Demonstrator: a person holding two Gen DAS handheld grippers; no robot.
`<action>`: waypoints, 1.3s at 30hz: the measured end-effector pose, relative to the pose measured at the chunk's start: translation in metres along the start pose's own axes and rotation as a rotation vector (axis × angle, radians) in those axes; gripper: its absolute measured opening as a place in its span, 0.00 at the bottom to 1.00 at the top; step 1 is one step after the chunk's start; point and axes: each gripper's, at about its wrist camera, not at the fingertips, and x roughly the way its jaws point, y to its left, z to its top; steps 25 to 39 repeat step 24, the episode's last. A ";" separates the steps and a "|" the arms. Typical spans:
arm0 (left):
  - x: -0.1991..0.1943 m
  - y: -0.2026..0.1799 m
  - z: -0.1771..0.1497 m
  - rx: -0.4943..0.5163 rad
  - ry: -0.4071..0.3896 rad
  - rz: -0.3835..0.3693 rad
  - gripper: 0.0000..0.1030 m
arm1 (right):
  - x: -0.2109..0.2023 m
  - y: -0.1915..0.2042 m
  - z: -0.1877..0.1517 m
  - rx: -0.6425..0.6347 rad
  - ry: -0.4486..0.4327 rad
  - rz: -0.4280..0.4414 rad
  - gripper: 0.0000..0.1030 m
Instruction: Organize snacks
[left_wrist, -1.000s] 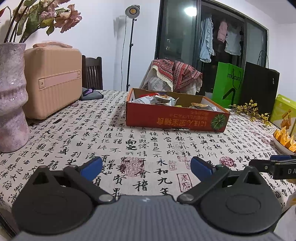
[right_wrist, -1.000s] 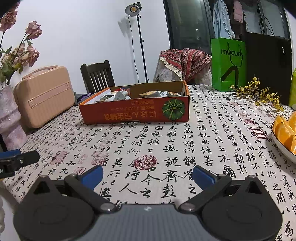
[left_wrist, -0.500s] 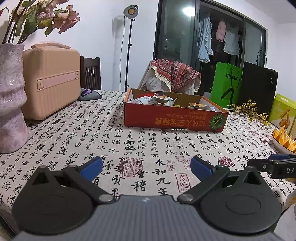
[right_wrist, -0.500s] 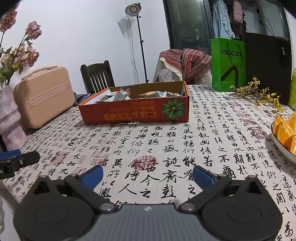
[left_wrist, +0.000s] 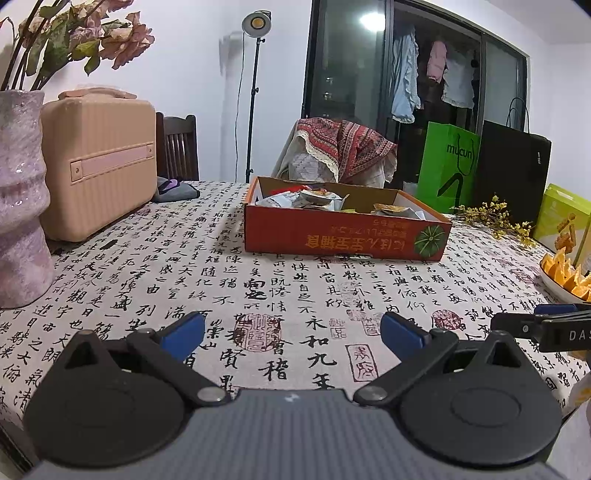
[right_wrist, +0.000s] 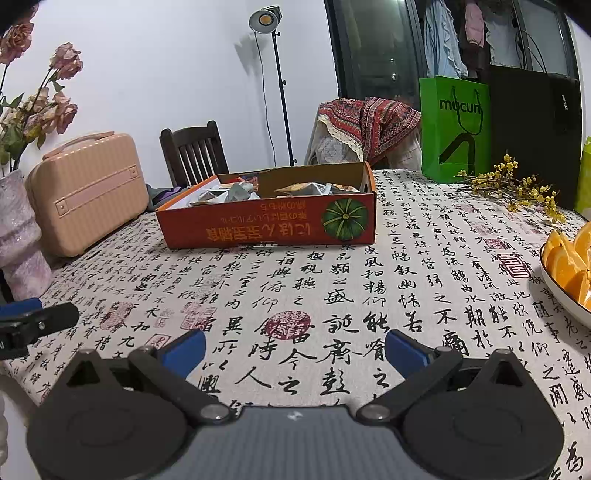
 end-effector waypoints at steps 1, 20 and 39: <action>0.000 0.000 0.000 0.001 0.000 0.000 1.00 | 0.000 0.000 0.000 0.001 0.000 0.000 1.00; 0.002 -0.001 -0.003 -0.011 0.010 -0.021 1.00 | 0.003 -0.003 0.000 0.003 0.008 -0.002 1.00; 0.004 -0.001 -0.005 -0.017 0.017 -0.025 1.00 | 0.004 -0.003 -0.001 0.004 0.009 -0.003 1.00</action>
